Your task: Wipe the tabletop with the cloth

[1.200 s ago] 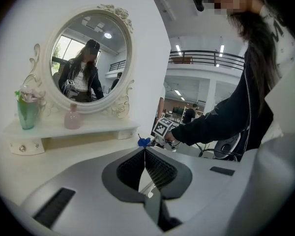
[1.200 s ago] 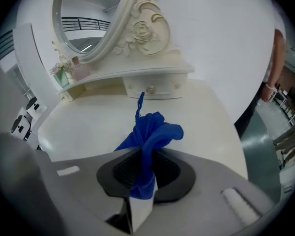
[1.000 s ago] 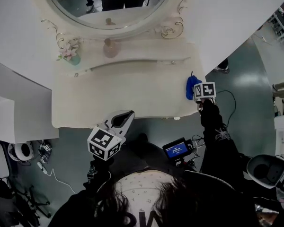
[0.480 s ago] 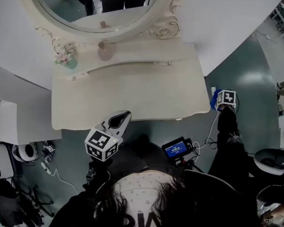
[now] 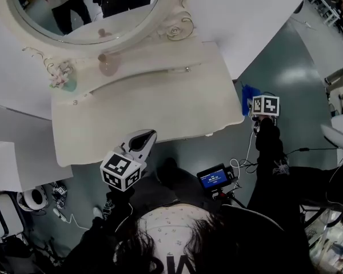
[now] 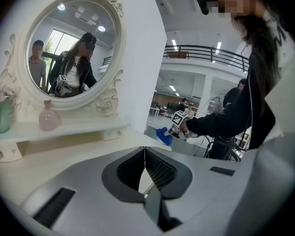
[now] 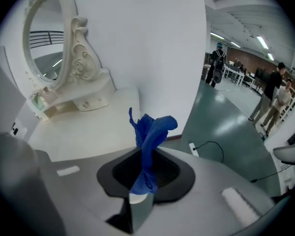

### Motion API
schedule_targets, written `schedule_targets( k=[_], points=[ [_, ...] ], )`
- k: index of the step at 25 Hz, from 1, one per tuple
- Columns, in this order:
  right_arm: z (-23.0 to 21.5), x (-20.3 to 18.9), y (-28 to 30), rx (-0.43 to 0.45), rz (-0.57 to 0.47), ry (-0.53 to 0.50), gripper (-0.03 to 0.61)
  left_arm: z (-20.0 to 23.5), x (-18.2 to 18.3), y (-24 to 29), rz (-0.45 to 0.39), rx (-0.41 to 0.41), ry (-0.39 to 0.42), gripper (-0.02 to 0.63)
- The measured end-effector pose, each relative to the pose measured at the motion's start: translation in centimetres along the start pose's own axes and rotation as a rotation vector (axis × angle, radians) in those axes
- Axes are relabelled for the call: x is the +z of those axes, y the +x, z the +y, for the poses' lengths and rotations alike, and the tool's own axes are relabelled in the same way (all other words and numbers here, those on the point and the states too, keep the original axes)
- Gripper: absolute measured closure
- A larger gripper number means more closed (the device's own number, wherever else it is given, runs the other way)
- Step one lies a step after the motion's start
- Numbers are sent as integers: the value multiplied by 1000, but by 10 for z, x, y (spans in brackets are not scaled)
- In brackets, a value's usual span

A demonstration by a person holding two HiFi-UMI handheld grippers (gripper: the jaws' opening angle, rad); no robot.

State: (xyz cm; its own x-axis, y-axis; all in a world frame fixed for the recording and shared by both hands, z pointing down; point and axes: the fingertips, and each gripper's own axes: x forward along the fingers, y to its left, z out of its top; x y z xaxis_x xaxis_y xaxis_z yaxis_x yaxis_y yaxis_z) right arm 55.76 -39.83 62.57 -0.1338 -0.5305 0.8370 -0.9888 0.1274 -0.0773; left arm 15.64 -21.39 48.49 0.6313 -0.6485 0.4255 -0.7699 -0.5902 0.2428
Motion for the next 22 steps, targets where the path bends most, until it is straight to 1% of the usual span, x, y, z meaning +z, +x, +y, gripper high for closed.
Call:
schedule_targets(
  k=[3, 5, 8, 10, 12, 16, 22],
  points=[
    [41, 10, -9, 83, -31, -35, 518, -5, -2, -3, 1, -23, 4, 614],
    [75, 13, -11, 139, -33, -64, 518, -3, -5, -13, 2, -22, 3, 614],
    [135, 14, -11, 203, -24, -148, 518, 7, -11, -38, -10, 11, -3, 614],
    [180, 10, -12, 248, -20, -187, 518, 19, -15, -60, -23, 39, -14, 614],
    [234, 7, -12, 306, -14, -224, 517, 32, -19, -87, -41, 79, -31, 614],
    [356, -2, -11, 445, 4, -338, 518, 55, -35, -142, -75, 174, -73, 614],
    [530, -52, -25, 623, 46, -487, 517, 85, -68, -222, -106, 277, -120, 614]
  ],
)
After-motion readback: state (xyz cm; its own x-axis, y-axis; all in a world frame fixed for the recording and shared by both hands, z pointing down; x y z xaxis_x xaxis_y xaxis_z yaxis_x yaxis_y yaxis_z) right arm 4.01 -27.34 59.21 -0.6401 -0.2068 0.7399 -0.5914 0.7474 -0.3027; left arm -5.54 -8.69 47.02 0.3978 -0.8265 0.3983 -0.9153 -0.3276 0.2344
